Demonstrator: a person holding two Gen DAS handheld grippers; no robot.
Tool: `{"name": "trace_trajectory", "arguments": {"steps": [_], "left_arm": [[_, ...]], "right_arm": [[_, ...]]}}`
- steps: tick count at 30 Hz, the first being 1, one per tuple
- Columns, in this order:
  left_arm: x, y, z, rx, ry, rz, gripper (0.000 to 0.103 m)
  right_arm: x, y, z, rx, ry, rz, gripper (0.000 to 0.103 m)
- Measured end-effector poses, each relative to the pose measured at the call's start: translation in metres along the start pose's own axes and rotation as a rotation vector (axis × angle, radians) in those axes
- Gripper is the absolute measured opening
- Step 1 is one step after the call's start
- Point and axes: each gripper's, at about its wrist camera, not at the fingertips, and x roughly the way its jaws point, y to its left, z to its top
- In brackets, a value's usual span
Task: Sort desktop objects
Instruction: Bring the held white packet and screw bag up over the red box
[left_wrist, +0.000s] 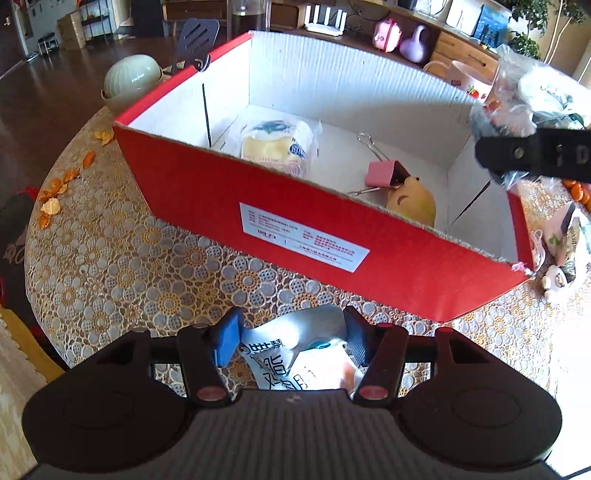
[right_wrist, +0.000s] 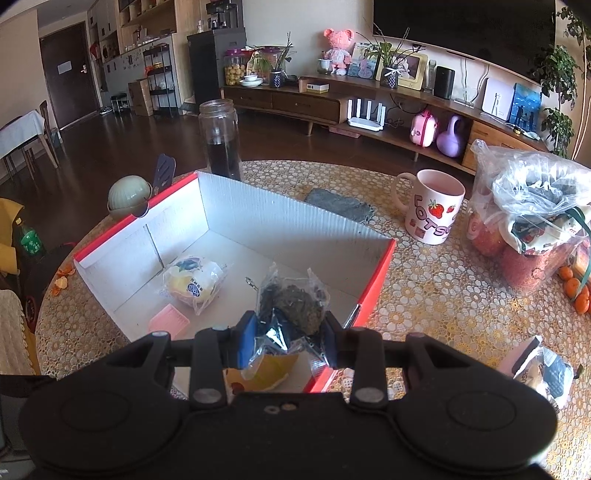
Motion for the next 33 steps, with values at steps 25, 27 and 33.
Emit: {"name": "trace_trajectory", "arguments": {"steps": [25, 27, 33], "left_arm": [[-0.102, 0.018, 0.065, 0.012, -0.264, -0.138, 0.057], [-0.099, 0.019, 0.080, -0.011, -0.314, -0.101, 0.057], [-0.046, 0.013, 0.108, -0.047, -0.281, -0.023, 0.057]], "right_arm": [[0.021, 0.013, -0.003, -0.158, 0.058, 0.078, 0.036], [0.023, 0.013, -0.002, -0.164, 0.060, 0.079, 0.036], [0.032, 0.020, -0.003, -0.196, 0.078, 0.080, 0.036]]}}
